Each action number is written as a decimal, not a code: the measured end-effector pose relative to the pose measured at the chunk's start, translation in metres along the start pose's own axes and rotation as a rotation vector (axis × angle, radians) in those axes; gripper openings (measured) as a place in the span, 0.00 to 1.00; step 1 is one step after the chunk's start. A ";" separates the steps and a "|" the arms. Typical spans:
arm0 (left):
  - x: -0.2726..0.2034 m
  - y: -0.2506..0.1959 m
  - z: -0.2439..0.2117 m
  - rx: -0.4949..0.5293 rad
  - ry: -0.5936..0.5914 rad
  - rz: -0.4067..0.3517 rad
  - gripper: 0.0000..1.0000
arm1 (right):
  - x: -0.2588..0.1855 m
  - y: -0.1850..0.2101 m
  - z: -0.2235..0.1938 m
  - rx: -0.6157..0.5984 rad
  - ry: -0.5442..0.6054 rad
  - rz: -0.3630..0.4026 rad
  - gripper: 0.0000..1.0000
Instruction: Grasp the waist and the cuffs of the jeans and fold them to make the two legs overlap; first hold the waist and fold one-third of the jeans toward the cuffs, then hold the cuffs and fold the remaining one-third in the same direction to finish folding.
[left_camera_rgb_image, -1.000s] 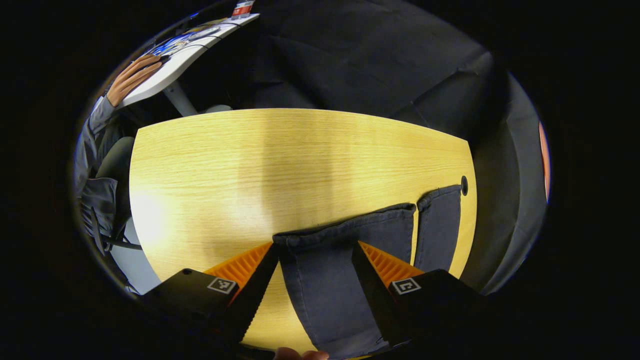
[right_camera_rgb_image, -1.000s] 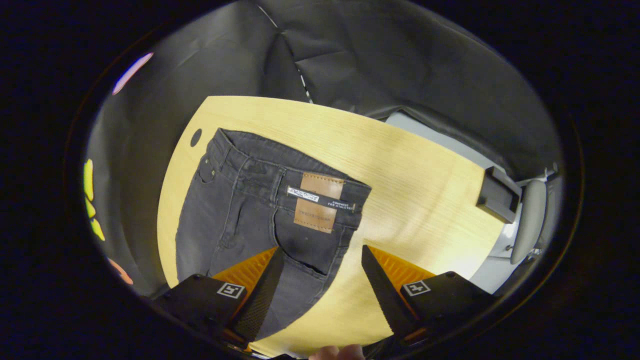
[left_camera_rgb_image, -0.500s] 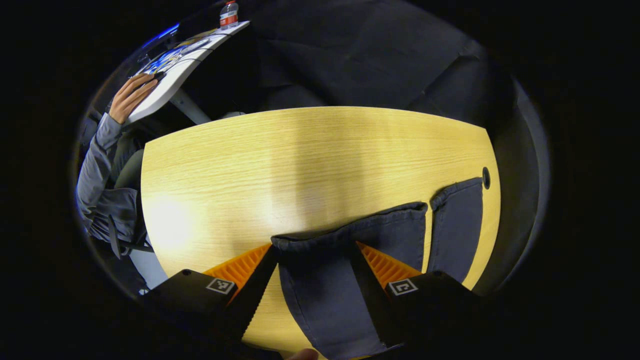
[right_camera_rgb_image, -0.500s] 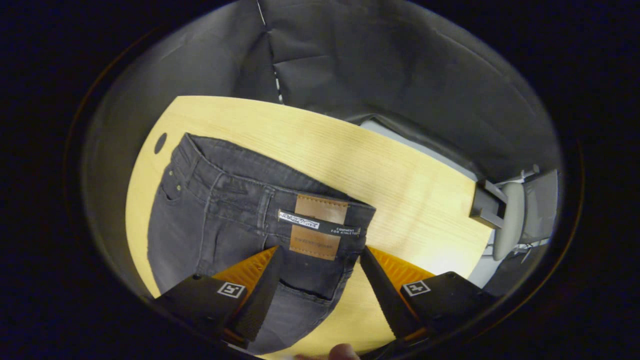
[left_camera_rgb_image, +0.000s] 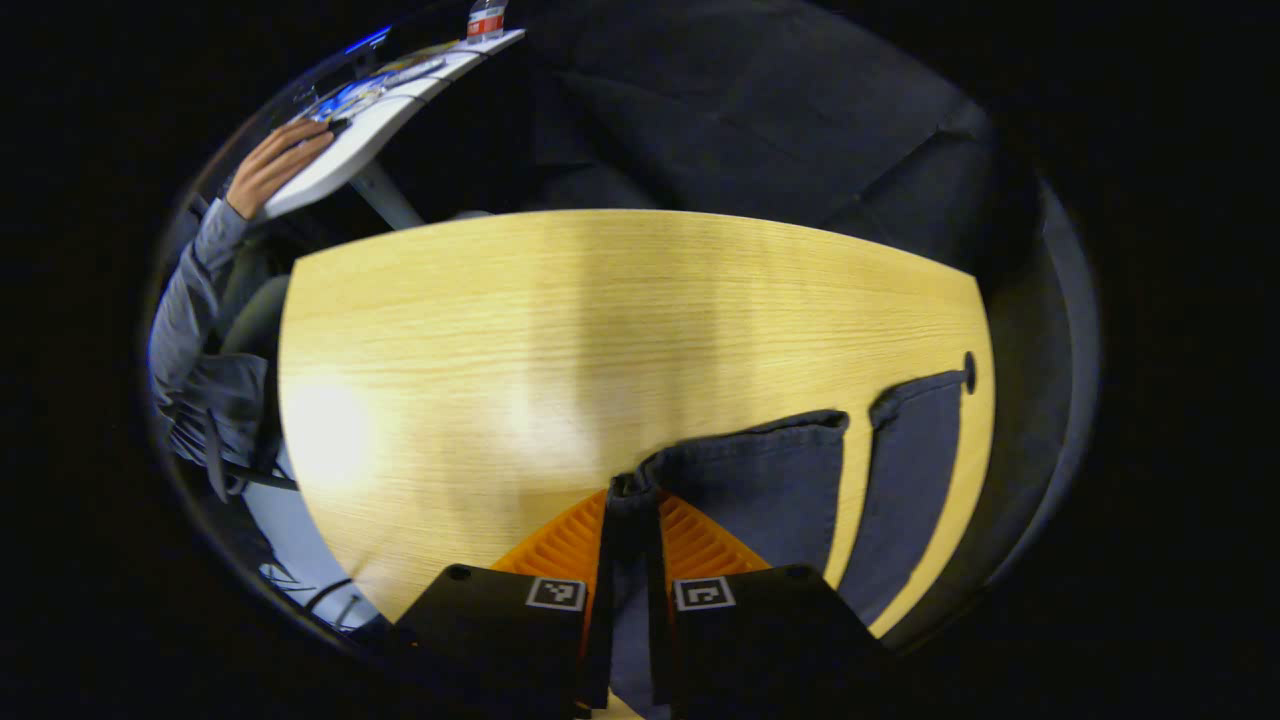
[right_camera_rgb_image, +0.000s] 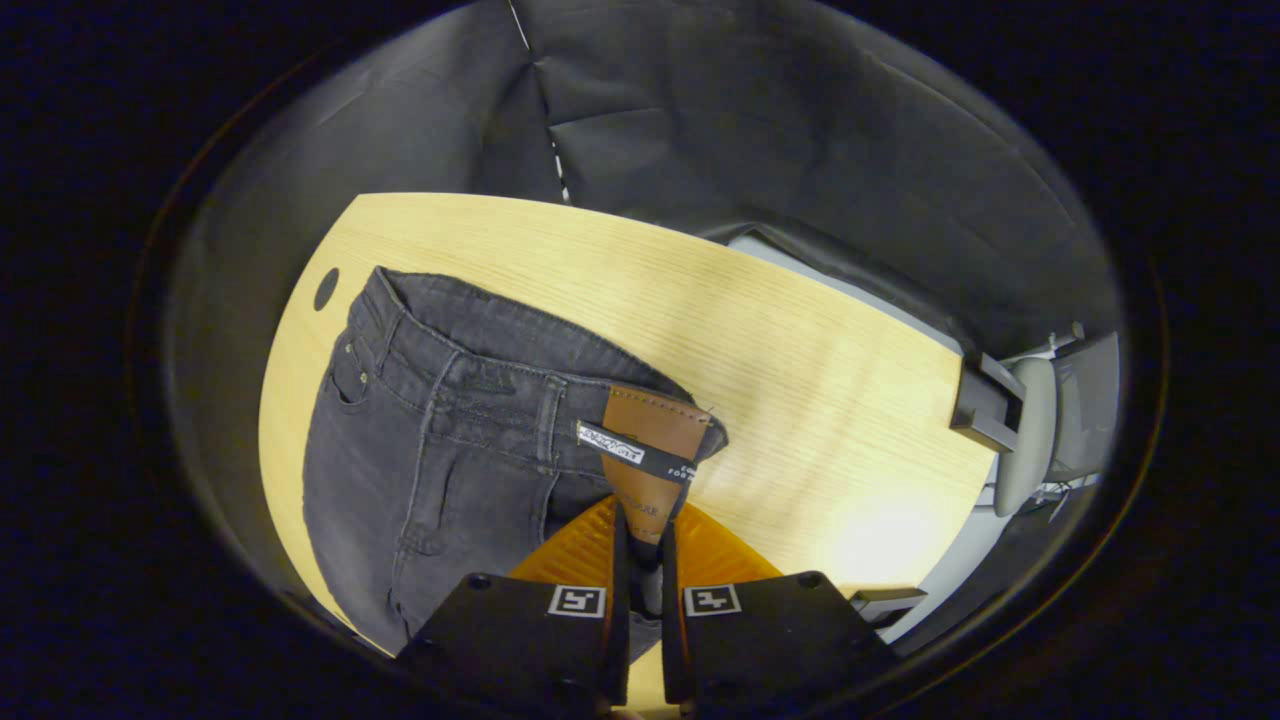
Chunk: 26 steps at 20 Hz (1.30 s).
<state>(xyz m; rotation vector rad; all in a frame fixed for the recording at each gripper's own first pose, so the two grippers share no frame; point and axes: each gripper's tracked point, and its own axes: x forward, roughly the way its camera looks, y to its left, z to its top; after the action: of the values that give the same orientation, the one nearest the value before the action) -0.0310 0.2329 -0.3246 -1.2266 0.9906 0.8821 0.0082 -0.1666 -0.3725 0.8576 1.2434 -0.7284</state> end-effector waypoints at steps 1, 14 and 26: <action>-0.005 -0.005 0.000 -0.046 0.005 -0.032 0.12 | -0.005 0.002 0.003 0.029 0.001 0.024 0.14; -0.098 -0.059 0.004 -0.266 0.059 -0.095 0.07 | -0.102 0.043 0.020 0.395 0.165 0.381 0.02; -0.087 -0.212 0.029 -0.386 0.113 -0.022 0.08 | -0.103 0.193 0.089 0.524 0.253 0.433 0.00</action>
<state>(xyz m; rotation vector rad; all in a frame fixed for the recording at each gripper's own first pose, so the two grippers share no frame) 0.1415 0.2312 -0.1714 -1.6244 0.9191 1.0267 0.1974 -0.1458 -0.2329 1.6331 1.0394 -0.6087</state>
